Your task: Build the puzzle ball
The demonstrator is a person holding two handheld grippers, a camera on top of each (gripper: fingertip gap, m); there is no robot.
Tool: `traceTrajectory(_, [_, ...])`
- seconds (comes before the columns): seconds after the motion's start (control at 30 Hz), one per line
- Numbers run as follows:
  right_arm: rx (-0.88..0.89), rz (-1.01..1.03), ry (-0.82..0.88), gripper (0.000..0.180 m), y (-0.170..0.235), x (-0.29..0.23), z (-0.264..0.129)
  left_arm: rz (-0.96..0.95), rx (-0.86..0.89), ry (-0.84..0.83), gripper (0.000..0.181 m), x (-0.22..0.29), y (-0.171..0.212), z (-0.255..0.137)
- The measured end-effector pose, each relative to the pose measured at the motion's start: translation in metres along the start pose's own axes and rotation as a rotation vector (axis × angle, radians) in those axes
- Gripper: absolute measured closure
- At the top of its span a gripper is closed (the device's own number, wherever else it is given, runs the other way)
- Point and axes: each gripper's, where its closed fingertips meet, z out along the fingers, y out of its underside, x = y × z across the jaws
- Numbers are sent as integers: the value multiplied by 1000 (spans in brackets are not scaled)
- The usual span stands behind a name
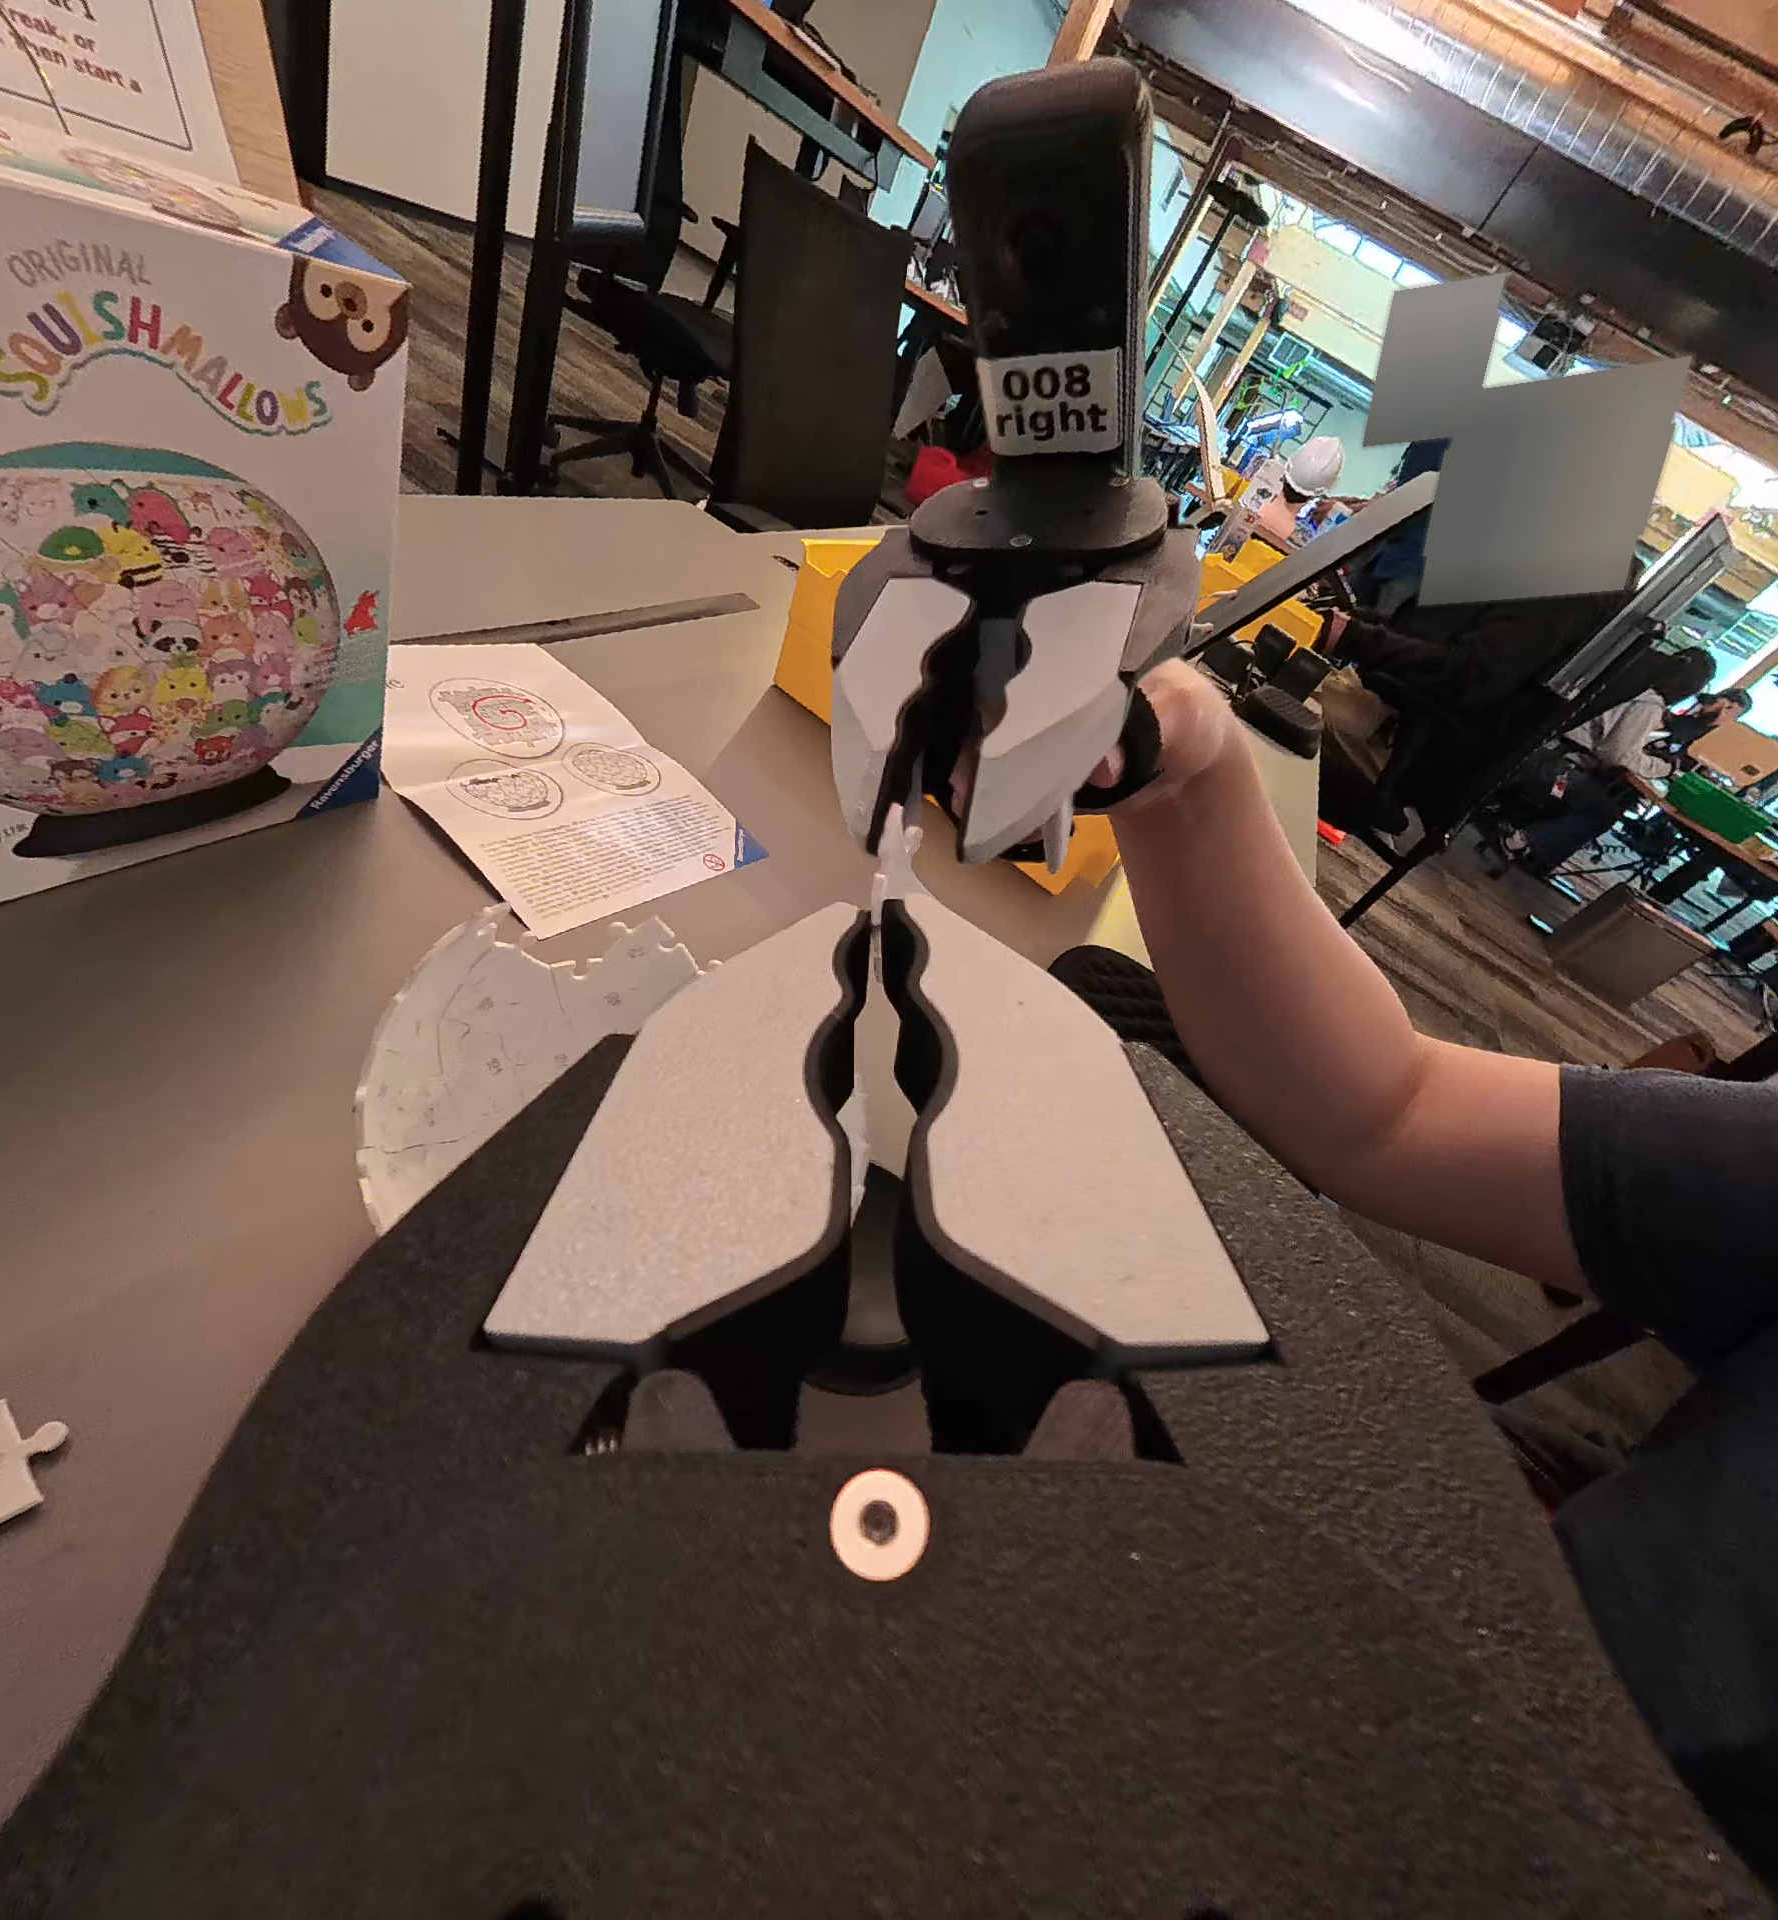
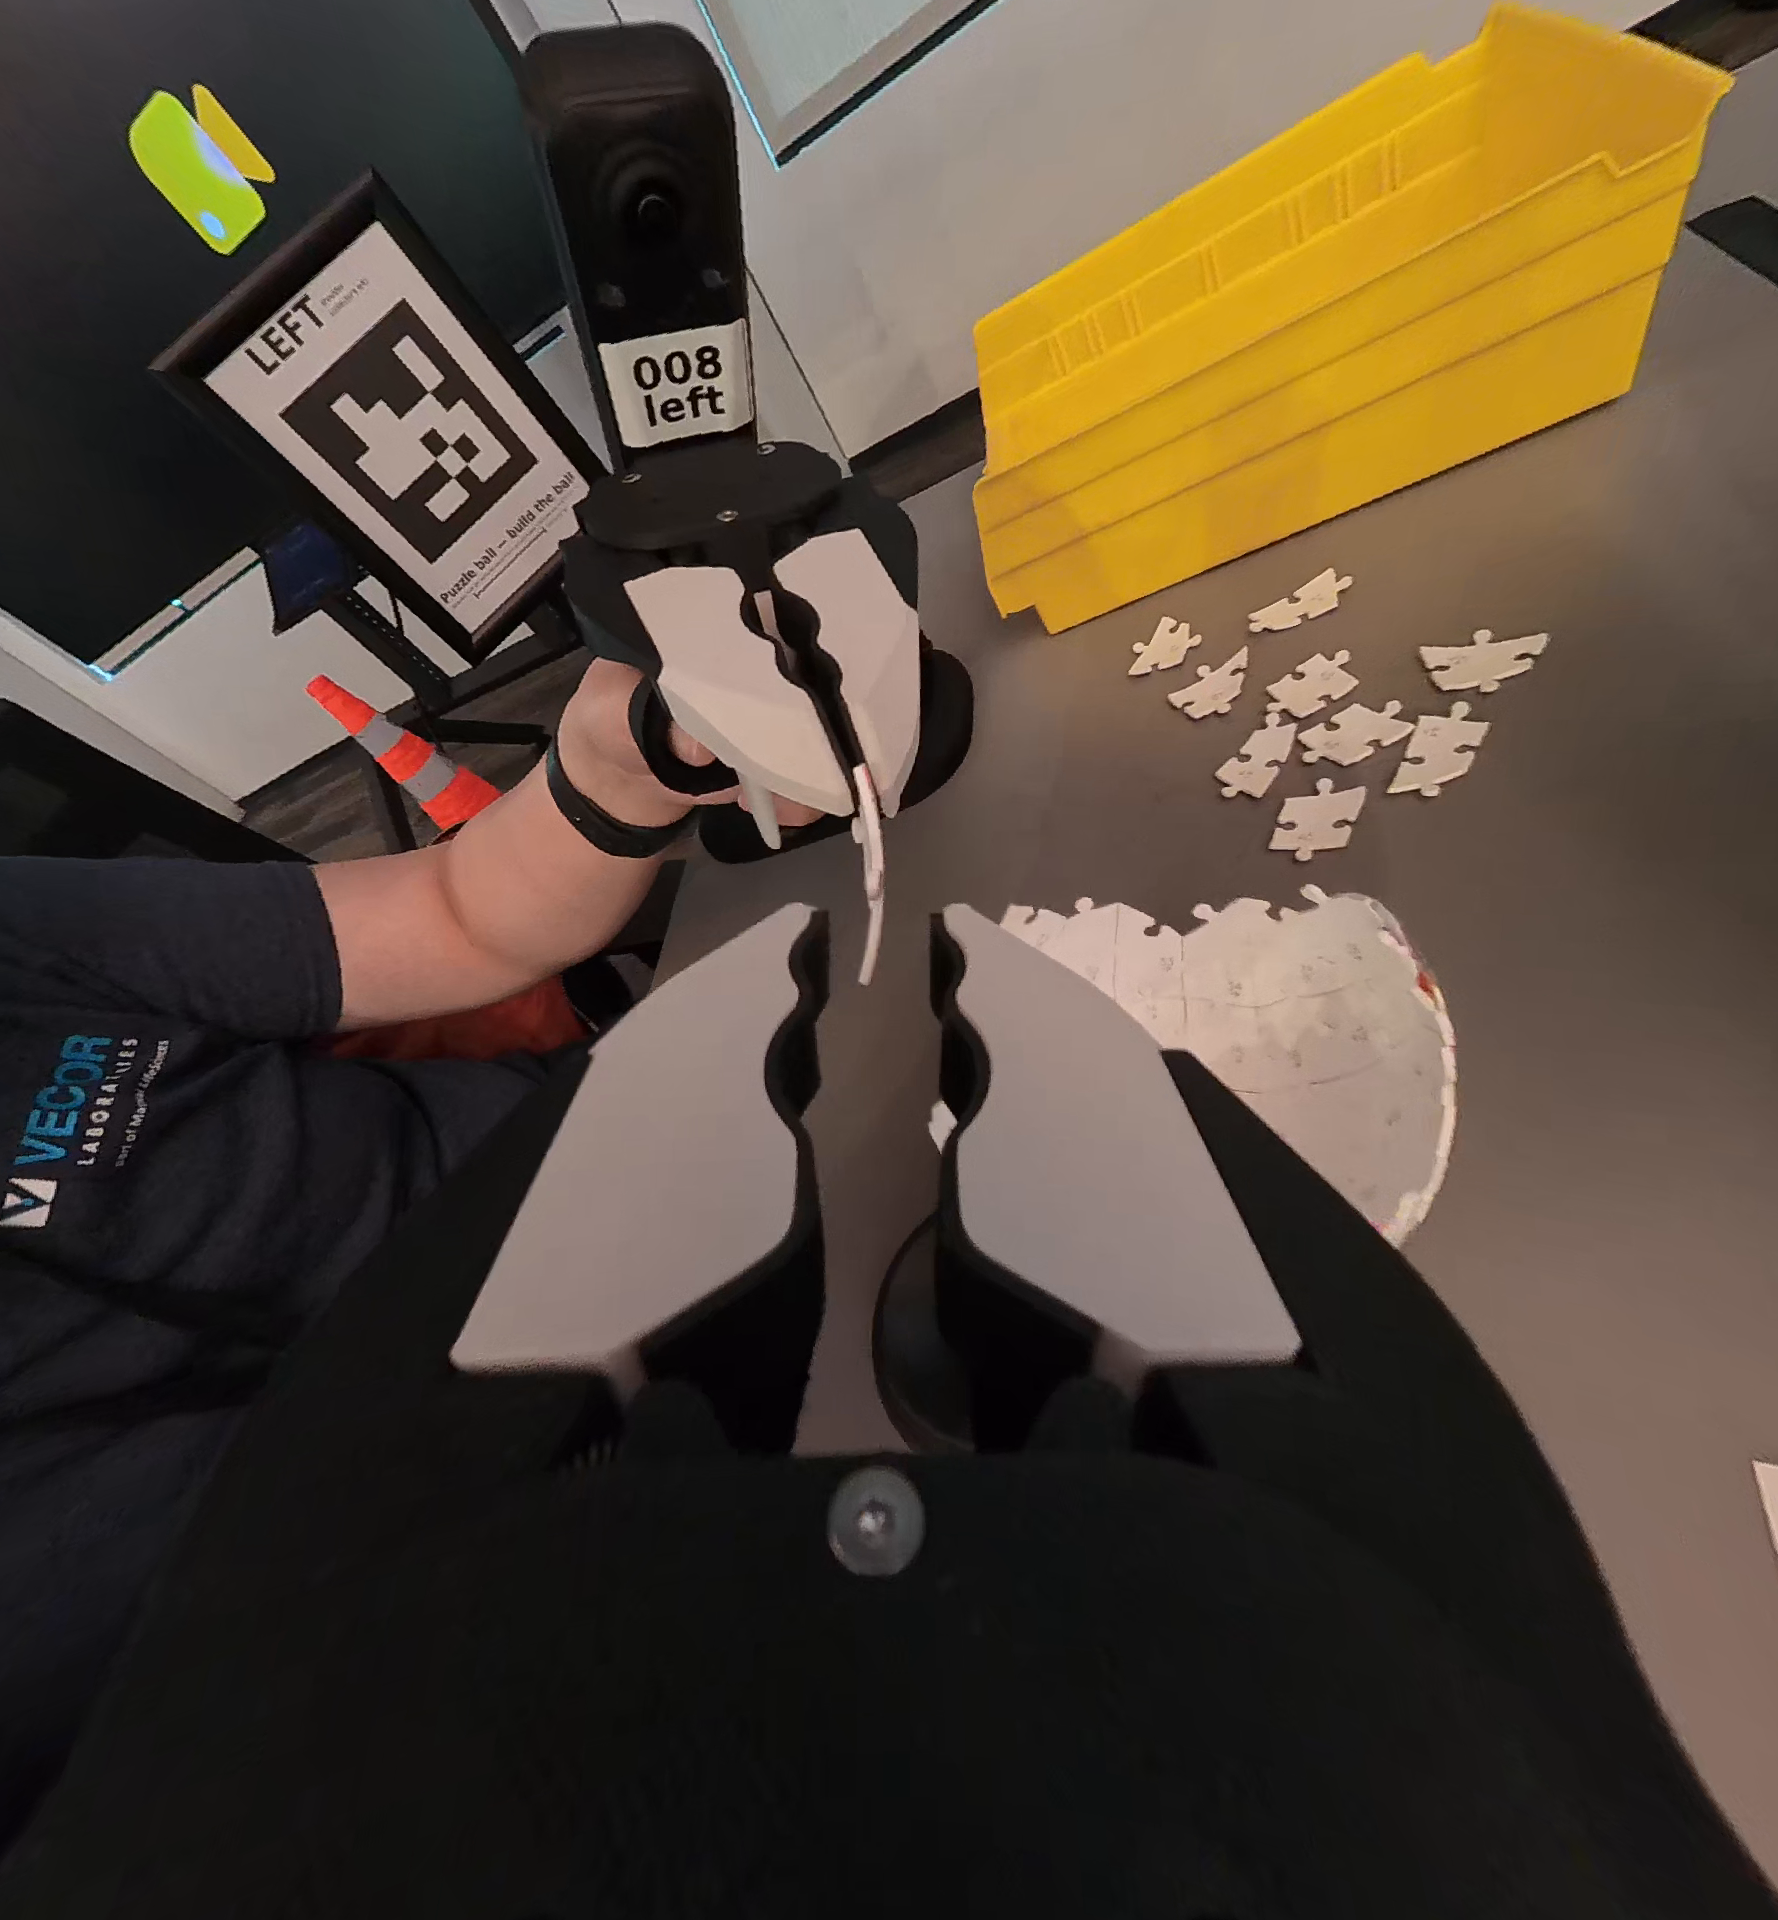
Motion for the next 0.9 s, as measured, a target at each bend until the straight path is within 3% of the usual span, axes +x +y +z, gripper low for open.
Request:
traceTrajectory(0.4, [-47, 24, -34, 159, 10, -1, 14, -3, 18, 2, 179, 1, -3, -5])
traceTrajectory(0.57, [-52, 33, -63, 175, 11, -4, 16, -2, 16, 7, 179, 0, 0, -3])
traceTrajectory(0.9, [5, 34, -18, 176, 2, 5, 9, -27, 3, 30, 179, -2, 12, 0])
